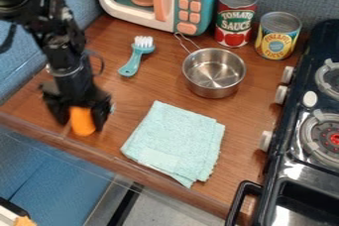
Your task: Moved the yellow object to the bottom left of the table
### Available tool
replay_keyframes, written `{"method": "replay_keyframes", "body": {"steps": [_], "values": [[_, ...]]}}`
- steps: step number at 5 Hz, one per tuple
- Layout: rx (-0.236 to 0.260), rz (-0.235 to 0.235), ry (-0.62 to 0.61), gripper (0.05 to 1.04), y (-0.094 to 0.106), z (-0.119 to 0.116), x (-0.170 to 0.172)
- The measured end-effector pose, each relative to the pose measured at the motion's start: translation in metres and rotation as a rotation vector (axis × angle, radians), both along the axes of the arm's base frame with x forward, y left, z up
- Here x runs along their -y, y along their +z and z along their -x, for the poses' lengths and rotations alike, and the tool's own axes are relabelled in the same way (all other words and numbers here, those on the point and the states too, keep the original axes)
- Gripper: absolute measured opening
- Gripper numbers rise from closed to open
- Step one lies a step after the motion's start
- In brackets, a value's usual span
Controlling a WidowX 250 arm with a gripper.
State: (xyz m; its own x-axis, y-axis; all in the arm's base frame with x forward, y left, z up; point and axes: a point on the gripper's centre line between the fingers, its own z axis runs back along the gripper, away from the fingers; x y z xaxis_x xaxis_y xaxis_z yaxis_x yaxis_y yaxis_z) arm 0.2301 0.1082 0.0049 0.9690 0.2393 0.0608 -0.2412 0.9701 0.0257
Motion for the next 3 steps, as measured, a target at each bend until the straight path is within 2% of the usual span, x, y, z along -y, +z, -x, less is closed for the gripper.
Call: {"method": "replay_keyframes", "body": {"steps": [1, 2, 3], "values": [[0.075, 0.027, 0.018, 1.001, 0.035, -0.005, 0.001], [0.090, 0.053, -0.017, 1.000, 0.050, -0.006, 0.006], [0.057, 0.051, -0.084, 1.000, 0.054, -0.007, 0.007]]}}
